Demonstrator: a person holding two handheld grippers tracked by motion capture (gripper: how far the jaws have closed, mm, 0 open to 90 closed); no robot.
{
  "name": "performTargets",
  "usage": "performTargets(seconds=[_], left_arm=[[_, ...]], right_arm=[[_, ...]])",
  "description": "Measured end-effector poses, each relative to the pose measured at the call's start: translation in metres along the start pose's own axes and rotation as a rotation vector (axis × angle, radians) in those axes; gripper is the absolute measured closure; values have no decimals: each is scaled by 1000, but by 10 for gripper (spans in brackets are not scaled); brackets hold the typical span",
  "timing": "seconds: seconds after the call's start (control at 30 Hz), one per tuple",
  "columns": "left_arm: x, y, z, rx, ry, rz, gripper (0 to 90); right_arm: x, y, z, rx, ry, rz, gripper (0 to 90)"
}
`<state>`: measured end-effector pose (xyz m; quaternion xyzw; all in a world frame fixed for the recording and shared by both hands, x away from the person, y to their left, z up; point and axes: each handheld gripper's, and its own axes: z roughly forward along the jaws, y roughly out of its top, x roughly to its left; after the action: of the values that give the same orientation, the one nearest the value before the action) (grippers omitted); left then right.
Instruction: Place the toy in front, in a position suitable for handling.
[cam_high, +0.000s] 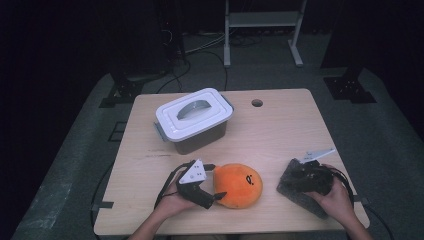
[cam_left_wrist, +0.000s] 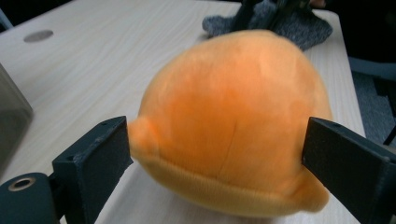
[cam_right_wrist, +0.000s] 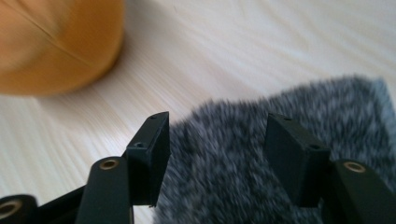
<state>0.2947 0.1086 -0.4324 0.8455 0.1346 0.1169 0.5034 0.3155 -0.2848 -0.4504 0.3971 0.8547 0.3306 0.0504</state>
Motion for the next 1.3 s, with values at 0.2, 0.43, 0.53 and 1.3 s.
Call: performTargets(seconds=[0.2, 0.43, 0.53, 1.3], left_arm=[[-4, 6, -4, -31, -17, 10, 75], [-8, 4, 4, 33, -56, 44, 117], [-8, 3, 8, 65, -43, 66, 122], [2, 21, 21, 98, -41, 19, 227]], right_arm=[[-2, -8, 7, 30, -21, -11, 476], [0, -8, 7, 43, -73, -7, 622], [-2, -8, 6, 50, -63, 19, 712], [74, 64, -35, -237, 244, -162, 771]])
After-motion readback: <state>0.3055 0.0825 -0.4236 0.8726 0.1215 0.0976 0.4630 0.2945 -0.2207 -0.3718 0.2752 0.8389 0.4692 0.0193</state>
